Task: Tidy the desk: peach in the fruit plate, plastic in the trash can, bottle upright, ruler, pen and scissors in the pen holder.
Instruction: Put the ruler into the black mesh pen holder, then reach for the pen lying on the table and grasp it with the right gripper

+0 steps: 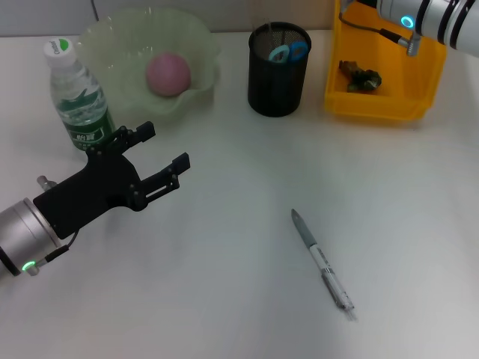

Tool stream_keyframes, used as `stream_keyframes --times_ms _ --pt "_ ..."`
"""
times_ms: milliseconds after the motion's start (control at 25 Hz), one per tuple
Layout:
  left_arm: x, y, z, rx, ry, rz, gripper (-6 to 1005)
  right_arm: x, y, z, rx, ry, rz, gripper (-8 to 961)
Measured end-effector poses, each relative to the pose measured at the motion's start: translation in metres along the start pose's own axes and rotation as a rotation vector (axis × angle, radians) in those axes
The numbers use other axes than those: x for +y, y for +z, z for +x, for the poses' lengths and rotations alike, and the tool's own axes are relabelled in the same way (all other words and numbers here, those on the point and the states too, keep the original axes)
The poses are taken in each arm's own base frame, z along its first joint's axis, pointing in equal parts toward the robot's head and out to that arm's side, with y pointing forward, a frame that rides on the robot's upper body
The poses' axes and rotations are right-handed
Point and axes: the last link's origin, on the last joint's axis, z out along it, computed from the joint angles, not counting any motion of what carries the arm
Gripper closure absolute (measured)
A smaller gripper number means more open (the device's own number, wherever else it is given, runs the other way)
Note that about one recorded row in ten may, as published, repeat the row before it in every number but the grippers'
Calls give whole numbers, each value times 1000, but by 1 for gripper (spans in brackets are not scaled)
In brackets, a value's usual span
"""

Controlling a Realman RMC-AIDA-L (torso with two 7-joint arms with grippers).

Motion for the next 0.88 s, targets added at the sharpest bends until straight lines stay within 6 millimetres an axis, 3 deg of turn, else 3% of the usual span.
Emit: stream_keyframes --times_ms 880 --pt "0 -2 -1 2 -3 4 198 0 -2 -1 -15 10 -7 212"
